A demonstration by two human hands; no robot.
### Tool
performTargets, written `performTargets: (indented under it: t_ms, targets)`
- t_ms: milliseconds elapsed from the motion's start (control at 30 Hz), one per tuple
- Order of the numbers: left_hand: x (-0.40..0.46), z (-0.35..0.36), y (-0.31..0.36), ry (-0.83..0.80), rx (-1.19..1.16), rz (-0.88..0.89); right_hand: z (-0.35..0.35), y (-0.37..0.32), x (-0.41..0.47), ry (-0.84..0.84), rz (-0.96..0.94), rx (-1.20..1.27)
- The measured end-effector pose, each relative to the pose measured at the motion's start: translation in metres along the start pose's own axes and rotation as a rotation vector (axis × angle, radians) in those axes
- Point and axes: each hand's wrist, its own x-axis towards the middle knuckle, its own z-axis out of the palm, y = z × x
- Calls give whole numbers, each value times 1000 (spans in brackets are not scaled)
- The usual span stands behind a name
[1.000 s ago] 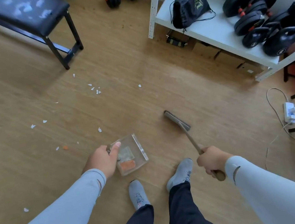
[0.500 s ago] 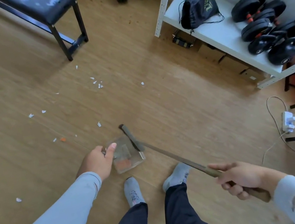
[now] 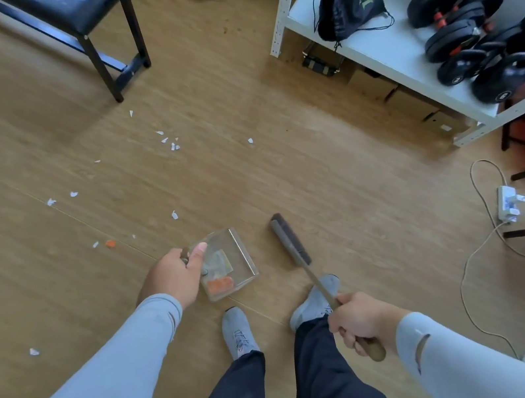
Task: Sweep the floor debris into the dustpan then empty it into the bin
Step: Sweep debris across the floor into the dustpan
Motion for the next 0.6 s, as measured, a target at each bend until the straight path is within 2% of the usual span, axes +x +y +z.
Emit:
performTargets:
  t_ms: [133, 267, 433, 600]
  targets:
    - [0, -1, -1, -5, -3, -8, -14, 14, -10, -125, 27, 237]
    - [-7, -8, -5, -44, -10, -10, -50, 13, -34, -126, 9, 415]
    - [-25, -39, -5, -66, -104, -38, -61, 1, -74, -45, -95, 347]
    - [-33, -90, 20, 0, -153, -28, -72, -26, -95, 156, -191, 241]
